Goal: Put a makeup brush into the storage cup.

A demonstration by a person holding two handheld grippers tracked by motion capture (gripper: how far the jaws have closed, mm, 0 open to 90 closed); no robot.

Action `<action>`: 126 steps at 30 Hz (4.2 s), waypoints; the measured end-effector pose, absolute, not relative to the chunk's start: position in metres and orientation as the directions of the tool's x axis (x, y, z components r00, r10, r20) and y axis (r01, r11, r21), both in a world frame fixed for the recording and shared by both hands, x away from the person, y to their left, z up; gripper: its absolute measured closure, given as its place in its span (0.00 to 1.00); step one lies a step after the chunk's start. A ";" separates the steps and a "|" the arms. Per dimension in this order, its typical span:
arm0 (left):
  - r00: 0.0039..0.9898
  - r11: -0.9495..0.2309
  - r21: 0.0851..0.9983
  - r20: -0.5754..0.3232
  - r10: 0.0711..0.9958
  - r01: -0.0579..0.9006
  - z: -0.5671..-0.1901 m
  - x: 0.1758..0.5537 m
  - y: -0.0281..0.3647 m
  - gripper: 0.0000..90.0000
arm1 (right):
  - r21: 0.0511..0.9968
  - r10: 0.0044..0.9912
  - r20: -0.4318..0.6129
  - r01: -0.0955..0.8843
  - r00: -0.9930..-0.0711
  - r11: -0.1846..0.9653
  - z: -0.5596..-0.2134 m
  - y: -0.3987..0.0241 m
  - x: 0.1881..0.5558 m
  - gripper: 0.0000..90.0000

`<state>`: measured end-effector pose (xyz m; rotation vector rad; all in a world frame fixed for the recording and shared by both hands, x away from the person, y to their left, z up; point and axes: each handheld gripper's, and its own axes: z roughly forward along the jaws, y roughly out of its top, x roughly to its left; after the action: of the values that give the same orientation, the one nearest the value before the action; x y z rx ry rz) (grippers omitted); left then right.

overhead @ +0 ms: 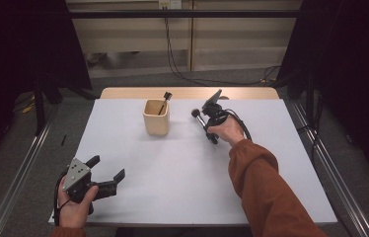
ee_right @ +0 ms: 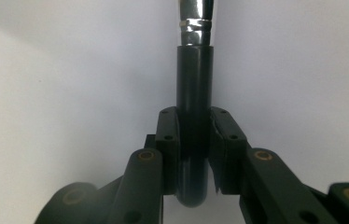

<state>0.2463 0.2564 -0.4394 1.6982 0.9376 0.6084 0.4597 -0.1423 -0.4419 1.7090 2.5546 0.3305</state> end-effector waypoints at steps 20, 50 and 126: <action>0.563 -0.143 0.947 -0.046 0.825 0.287 -0.439 0.246 0.256 0.02 | 0.423 0.885 0.160 0.841 -0.437 0.338 -0.437 -0.165 0.433 0.84; 0.561 -0.141 0.947 -0.047 0.827 0.287 -0.440 0.246 0.255 0.02 | 0.773 0.824 0.201 0.602 -0.530 0.199 -0.435 -0.184 0.402 0.84; 0.578 -0.122 0.956 -0.058 0.814 0.267 -0.435 0.244 0.246 0.03 | 0.928 0.572 0.221 0.351 -0.790 0.126 -0.434 -0.164 0.303 0.84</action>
<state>0.2443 0.2456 -0.4345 1.6752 0.9115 0.6010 0.3026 -0.1639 -0.4344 0.9186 2.2071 1.7319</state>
